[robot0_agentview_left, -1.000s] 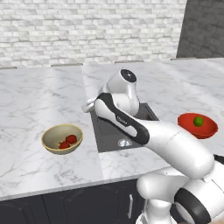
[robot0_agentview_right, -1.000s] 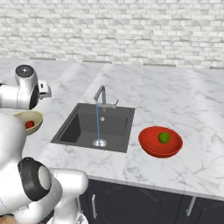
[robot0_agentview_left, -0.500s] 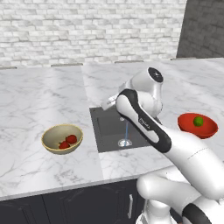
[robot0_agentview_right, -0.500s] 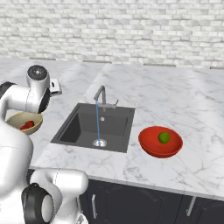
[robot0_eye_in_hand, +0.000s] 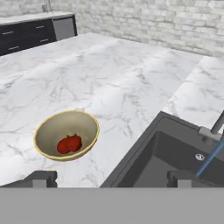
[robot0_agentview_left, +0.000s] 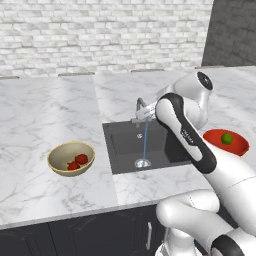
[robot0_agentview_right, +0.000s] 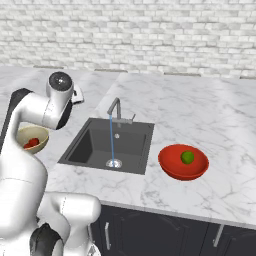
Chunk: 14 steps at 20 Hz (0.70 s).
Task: Pick the bell peppers from the sink and place them in one bowl. Place the lime in the other bowl. Then turn off the sink faucet.
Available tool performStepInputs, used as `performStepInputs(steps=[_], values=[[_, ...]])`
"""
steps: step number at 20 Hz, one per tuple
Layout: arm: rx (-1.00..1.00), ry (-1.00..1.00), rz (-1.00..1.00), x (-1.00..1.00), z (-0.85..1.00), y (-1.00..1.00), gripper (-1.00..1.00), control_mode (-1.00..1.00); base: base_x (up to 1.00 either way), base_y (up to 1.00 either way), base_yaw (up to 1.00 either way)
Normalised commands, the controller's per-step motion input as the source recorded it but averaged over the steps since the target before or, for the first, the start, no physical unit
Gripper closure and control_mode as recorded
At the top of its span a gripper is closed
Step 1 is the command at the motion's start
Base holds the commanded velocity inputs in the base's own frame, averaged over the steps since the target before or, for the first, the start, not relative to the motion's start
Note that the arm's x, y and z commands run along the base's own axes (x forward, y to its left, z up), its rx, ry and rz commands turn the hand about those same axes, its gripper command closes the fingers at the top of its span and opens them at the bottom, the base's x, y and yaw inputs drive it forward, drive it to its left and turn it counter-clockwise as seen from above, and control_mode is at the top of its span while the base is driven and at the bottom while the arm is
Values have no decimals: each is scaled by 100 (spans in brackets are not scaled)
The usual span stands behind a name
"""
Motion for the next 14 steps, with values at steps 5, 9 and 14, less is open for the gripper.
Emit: performStepInputs(steps=[5, 9, 14], values=[[1, -17, 10, -2, 18, -62, -100, -100, 0, 0, 0], [1, -21, 15, 0, 3, -61, -100, -100, 0, 0, 0], [0, -14, 15, 0, 0, -50, -100, -100, 0, 0, 0]])
